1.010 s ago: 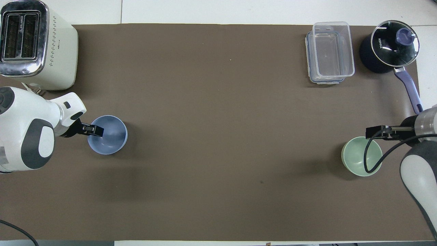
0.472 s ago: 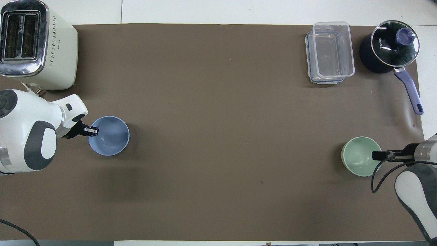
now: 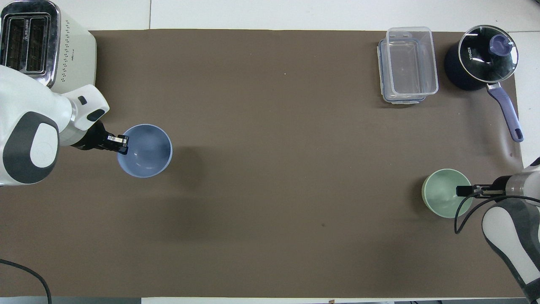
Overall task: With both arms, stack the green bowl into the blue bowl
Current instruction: 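Slide the blue bowl to center while the right gripper lifts the green bowl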
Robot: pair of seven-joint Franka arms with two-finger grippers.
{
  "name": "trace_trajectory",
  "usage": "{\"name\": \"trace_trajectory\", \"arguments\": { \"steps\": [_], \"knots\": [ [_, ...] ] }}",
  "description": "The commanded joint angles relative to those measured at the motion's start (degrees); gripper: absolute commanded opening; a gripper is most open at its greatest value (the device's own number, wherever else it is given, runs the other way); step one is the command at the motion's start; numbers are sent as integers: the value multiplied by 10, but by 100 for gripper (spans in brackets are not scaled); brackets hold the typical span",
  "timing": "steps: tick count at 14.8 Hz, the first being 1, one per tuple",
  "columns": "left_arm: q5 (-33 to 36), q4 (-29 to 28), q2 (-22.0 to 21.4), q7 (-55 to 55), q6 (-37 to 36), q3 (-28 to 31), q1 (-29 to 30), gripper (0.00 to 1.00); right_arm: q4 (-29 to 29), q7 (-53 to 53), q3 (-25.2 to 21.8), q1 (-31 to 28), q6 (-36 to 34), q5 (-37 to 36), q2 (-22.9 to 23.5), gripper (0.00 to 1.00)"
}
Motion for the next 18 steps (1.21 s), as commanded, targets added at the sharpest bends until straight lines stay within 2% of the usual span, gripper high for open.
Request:
{"name": "trace_trajectory", "arguments": {
  "steps": [1,3,4,5,6,7,10,14,18],
  "knots": [
    [-9,25,26,-147,12,2,-113,0,-3,-7,6,-10,17,2,11,95],
    [-16,7,21,-204,36,1,-181,0,-3,-9,6,-20,34,12,28,95],
    [-39,-1,24,-221,49,1,-203,0,-4,-10,6,-21,31,18,28,91],
    [-54,-15,26,-244,72,2,-230,0,-6,-10,6,-20,30,18,28,72],
    [-57,-35,26,-272,105,2,-256,0,-9,-9,6,-20,29,18,27,28],
    [-58,-53,25,-285,135,1,-271,0,-9,-9,6,-20,27,18,27,0],
    [-58,-73,40,-279,181,1,-298,0,-5,-12,6,-18,4,26,26,0],
    [-57,-73,53,-253,193,2,-299,0,7,-22,6,-14,-24,52,12,0],
    [-57,-89,61,-227,229,2,-305,0,77,-22,13,-9,-92,52,-9,0]
  ]
}}
